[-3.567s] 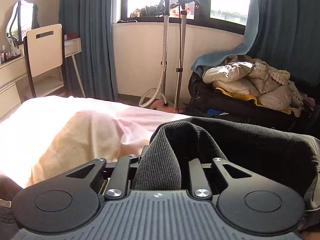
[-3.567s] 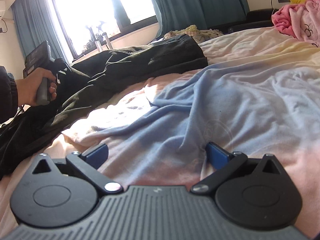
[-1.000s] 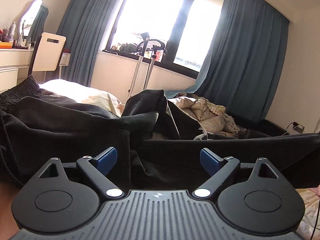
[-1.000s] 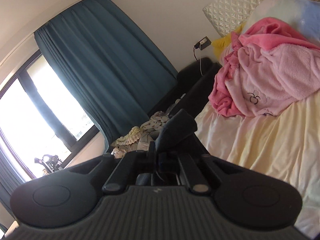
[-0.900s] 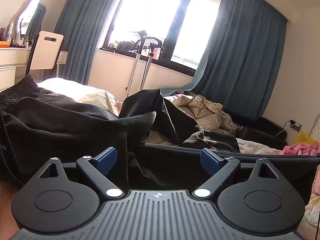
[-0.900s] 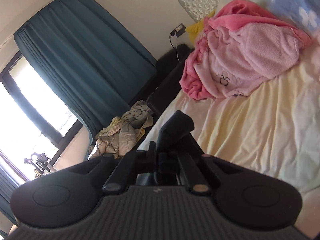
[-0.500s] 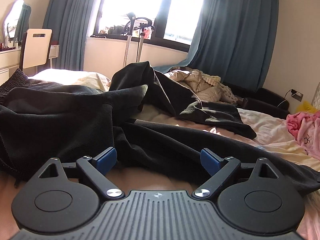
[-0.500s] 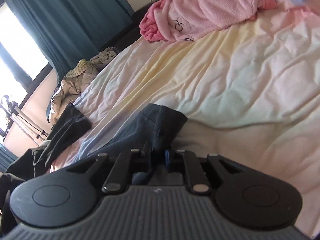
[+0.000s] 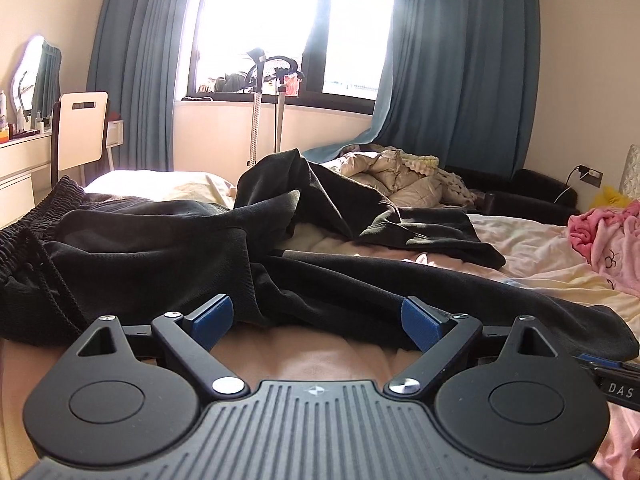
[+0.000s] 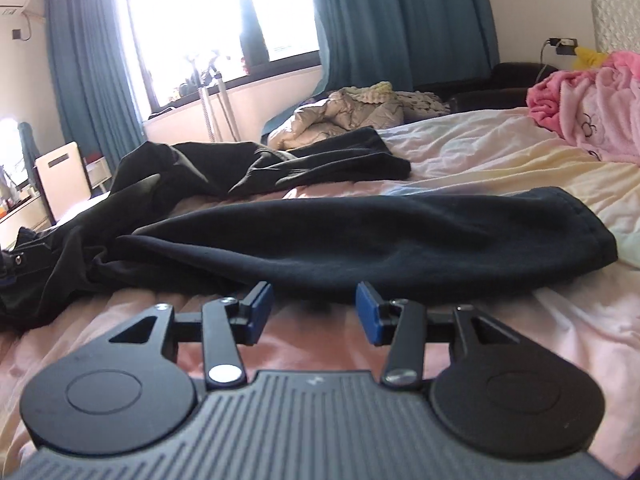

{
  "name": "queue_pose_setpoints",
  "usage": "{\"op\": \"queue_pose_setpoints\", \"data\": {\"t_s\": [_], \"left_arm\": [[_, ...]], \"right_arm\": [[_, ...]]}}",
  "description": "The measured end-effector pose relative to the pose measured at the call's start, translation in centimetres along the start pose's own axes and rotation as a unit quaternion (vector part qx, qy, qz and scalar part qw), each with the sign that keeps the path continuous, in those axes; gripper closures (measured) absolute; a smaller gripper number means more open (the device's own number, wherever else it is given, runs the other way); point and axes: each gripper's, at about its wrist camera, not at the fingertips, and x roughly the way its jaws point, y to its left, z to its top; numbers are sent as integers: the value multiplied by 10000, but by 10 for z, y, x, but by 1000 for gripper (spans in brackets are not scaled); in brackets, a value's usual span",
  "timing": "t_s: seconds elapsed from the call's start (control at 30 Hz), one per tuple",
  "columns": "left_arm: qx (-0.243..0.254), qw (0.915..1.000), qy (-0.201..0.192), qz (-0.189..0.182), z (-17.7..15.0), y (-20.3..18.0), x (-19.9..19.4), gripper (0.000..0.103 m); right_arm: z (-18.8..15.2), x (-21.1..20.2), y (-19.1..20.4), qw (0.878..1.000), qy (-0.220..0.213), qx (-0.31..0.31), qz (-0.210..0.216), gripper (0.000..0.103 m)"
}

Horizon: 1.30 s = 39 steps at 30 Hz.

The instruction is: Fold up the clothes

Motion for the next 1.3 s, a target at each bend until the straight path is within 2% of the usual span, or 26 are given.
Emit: {"op": "queue_pose_setpoints", "data": {"t_s": [0.1,0.2,0.27,0.3,0.33,0.4,0.5,0.73,0.9,1.3], "left_arm": [[21,10000,14,81,-3,1,-6,10],[-37,9999,100,122,-5,1,-1,10],[-57,9998,161,139,-6,0,4,10],[-66,9997,191,148,-7,0,7,10],[-76,9996,222,157,-8,-1,9,10],[-95,9994,282,174,-9,-1,14,10],[-73,9992,344,199,-11,-3,18,10],[-193,9992,319,158,-11,2,15,10],[-491,9979,426,33,-10,8,15,10],[-605,9974,396,-1,-9,8,11,10]], "right_arm": [[-16,19,24,9980,154,-555,242,47],[-26,42,22,9956,483,-745,294,46],[-30,51,19,9950,636,-690,336,37],[-32,52,20,9948,649,-686,391,28],[-33,53,23,9940,671,-753,429,10],[-41,53,31,9918,730,-949,443,0],[-44,55,34,9912,741,-1036,365,0],[-46,57,27,9929,808,-758,423,0],[-46,58,24,9935,835,-605,487,0],[-45,59,25,9932,867,-624,464,0]]}}
